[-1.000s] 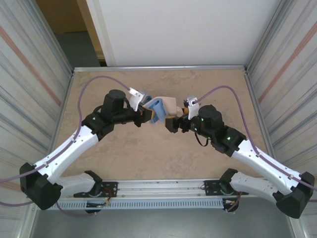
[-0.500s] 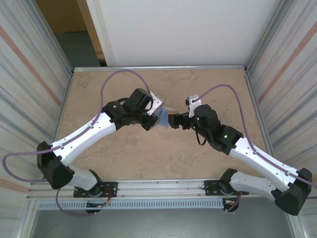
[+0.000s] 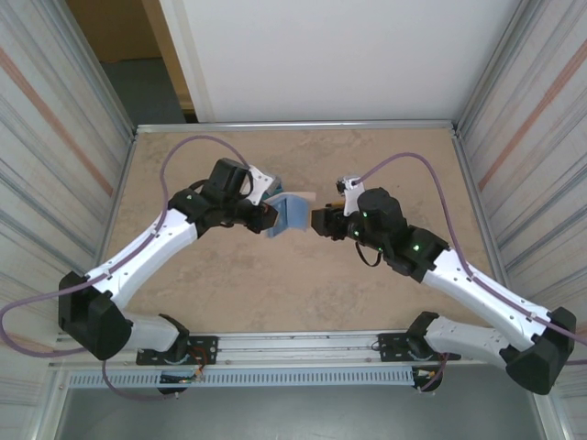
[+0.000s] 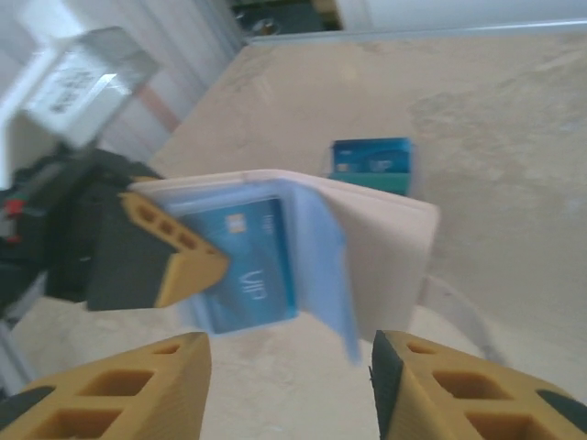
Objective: Take the credit cards out of the card holder
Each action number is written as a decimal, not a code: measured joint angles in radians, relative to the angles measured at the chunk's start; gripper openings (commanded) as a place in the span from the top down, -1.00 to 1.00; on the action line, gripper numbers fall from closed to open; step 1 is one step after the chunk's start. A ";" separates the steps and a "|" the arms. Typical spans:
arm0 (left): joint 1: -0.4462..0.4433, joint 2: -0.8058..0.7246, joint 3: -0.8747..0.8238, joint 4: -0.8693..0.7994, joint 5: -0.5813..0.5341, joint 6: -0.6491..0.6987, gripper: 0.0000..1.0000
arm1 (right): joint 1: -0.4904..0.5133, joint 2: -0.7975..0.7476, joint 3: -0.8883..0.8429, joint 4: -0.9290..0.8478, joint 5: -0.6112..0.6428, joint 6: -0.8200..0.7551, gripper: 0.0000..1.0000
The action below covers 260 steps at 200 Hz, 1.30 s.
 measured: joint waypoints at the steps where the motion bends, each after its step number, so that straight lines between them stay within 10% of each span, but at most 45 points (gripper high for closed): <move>1: 0.002 0.000 -0.003 0.003 0.005 -0.003 1.00 | 0.000 0.002 0.001 0.001 -0.003 0.000 0.14; 108: 0.011 -0.002 -0.113 0.175 0.252 -0.087 1.00 | -0.084 0.264 0.077 -0.024 -0.142 0.164 0.83; 260: -0.062 0.193 -0.226 0.431 0.371 -0.245 1.00 | -0.172 0.247 -0.041 -0.184 -0.063 0.301 0.73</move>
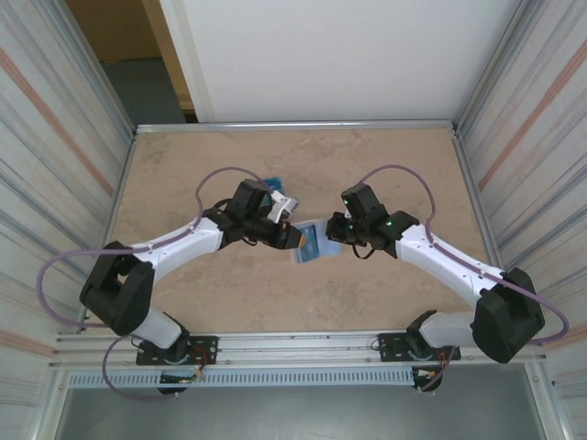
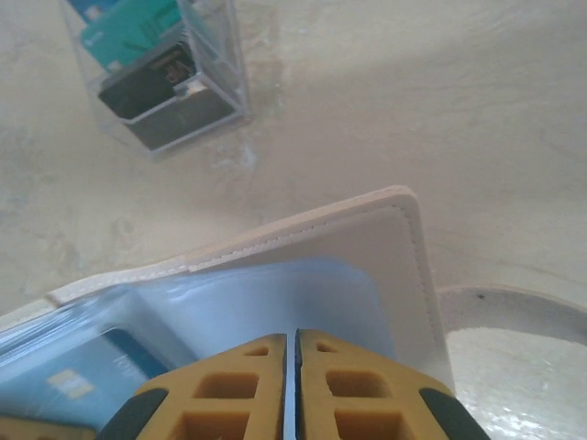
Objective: Take the credit cards out of the card holder
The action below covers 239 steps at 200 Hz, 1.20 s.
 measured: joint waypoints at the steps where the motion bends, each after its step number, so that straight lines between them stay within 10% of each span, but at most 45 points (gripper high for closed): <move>1: 0.000 0.002 -0.001 0.001 0.001 0.000 1.00 | 0.000 0.000 0.000 -0.001 0.001 0.000 0.73; 151: -0.002 0.220 -0.050 0.099 0.061 -0.067 1.00 | -0.006 0.022 0.000 -0.017 0.018 0.022 0.34; 239: 0.000 0.230 -0.002 -0.006 -0.031 0.017 0.17 | -0.019 0.038 0.000 -0.011 0.015 0.023 0.31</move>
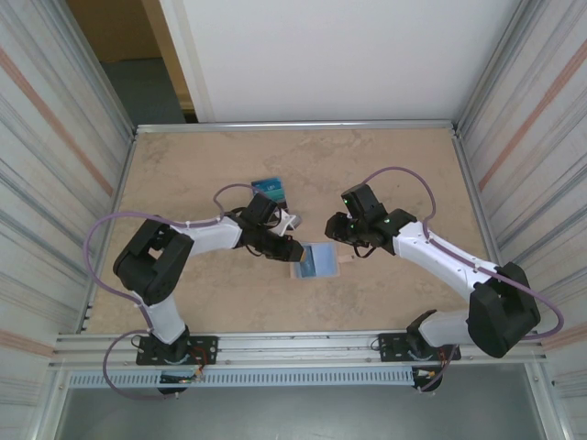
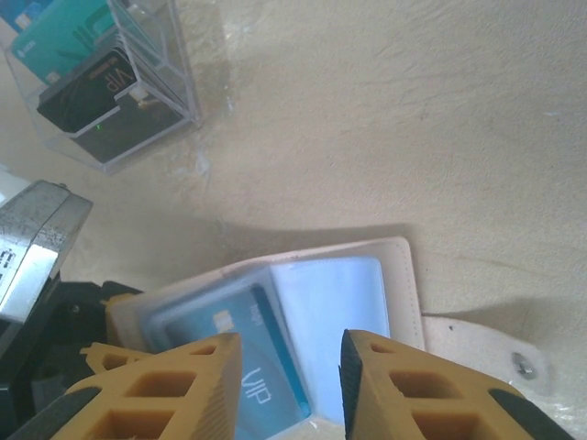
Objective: Take the credit cards out of the card holder
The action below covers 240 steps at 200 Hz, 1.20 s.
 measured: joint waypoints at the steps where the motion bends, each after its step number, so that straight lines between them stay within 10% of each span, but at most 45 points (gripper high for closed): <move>1: 0.000 0.000 0.000 -0.002 -0.003 0.004 0.15 | 0.000 0.000 0.000 0.000 0.000 0.000 0.31; 88: -0.004 -0.133 -0.002 -0.115 -0.298 0.031 -0.33 | 0.000 0.000 -0.019 0.029 -0.049 0.000 0.27; 150: -0.122 -0.268 -0.080 -0.095 -0.520 0.026 -0.19 | -0.002 0.031 -0.023 0.074 -0.147 -0.017 0.24; 240: -0.171 -0.227 -0.162 0.062 -0.541 -0.012 0.08 | 0.008 0.172 -0.068 0.118 -0.282 -0.053 0.54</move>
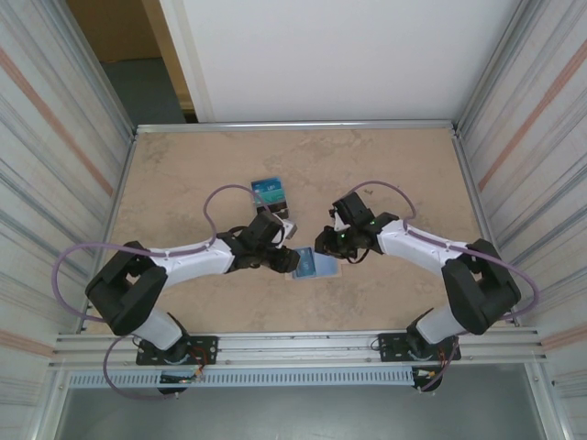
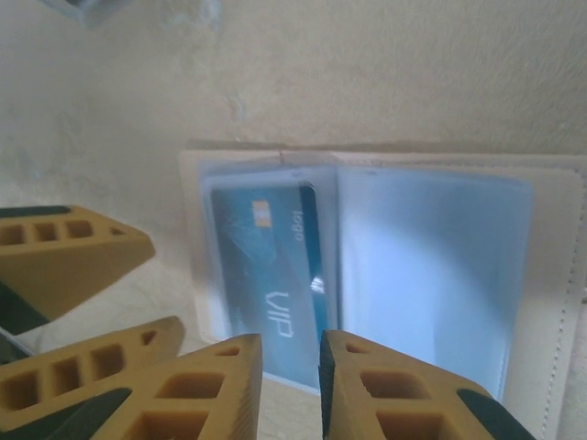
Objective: Take the credit cards out of the card holder
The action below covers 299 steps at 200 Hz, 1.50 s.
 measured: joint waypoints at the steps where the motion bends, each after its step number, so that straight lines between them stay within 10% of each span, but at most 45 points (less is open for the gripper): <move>1: 0.000 0.000 0.000 0.001 0.000 0.001 0.08 | 0.000 0.001 -0.001 0.001 -0.001 0.000 0.54; 152: -0.003 0.074 0.023 0.015 -0.034 0.052 0.17 | 0.041 0.158 -0.013 0.066 -0.050 -0.001 0.67; 220: -0.058 0.119 0.089 -0.082 -0.118 0.079 -0.20 | 0.041 0.161 -0.013 0.074 -0.053 -0.001 0.62; 299: -0.092 0.131 0.134 -0.172 -0.209 0.104 0.04 | 0.040 0.141 -0.012 0.057 -0.038 -0.001 0.63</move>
